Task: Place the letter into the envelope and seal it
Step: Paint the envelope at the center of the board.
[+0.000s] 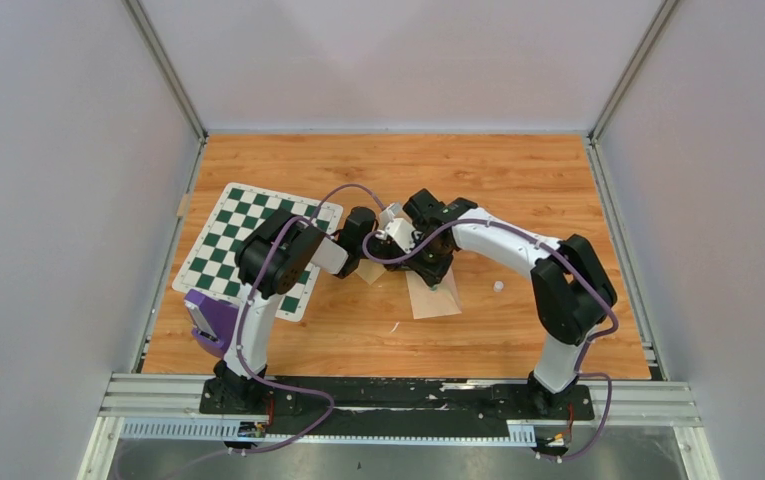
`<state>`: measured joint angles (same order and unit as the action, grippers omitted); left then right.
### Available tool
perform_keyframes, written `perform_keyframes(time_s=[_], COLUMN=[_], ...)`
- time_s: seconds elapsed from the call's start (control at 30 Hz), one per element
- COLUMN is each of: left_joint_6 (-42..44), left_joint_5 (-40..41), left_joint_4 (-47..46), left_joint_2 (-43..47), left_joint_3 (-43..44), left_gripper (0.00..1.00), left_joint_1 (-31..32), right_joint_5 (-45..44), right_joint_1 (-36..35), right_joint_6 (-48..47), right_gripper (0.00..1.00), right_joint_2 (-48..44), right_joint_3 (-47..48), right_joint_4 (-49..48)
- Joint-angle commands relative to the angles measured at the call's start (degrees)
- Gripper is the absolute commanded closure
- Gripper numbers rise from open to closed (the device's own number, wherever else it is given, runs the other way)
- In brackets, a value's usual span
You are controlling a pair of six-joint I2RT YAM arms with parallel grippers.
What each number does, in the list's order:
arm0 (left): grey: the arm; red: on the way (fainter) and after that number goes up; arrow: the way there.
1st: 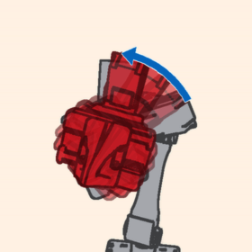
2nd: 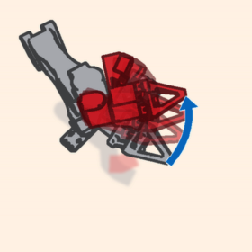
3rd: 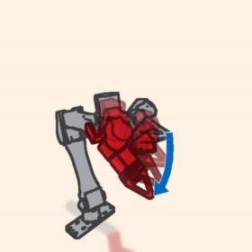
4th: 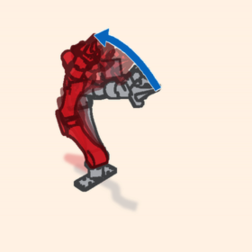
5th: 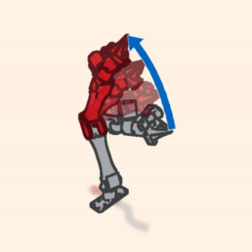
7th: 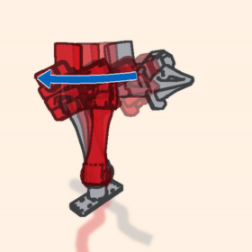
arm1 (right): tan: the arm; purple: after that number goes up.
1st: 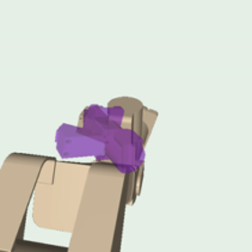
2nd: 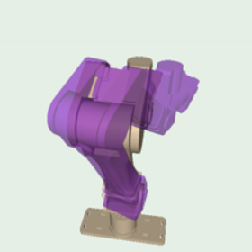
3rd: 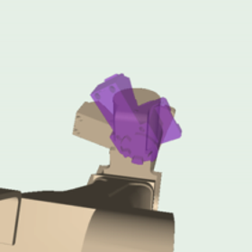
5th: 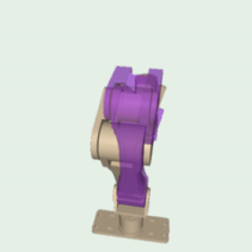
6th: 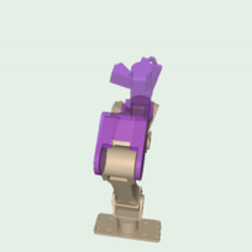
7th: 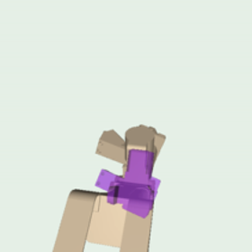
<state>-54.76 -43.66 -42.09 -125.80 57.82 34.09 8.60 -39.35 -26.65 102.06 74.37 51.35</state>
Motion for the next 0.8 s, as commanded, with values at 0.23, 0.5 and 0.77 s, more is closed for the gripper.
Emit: perform_keyframes(time_s=[0.23,0.5,0.77], left_joint_6=[1.9,2.0,2.9], left_joint_5=[2.3,2.3,2.0], left_joint_4=[1.8,2.0,2.1], left_joint_2=[-1.5,-1.4,-0.8], left_joint_3=[0.8,1.0,1.5], left_gripper=[1.00,1.00,1.00], left_joint_1=[-0.1,-0.1,-0.1], right_joint_5=[-2.4,-3.0,3.6], right_joint_1=[2.0,2.6,2.6], right_joint_6=[-0.2,-0.4,-0.3], right_gripper=[1.00,1.00,1.00], right_joint_2=[4.3,5.0,0.5], right_joint_3=[5.6,6.2,14.5], right_joint_4=[-1.7,-2.2,2.5])
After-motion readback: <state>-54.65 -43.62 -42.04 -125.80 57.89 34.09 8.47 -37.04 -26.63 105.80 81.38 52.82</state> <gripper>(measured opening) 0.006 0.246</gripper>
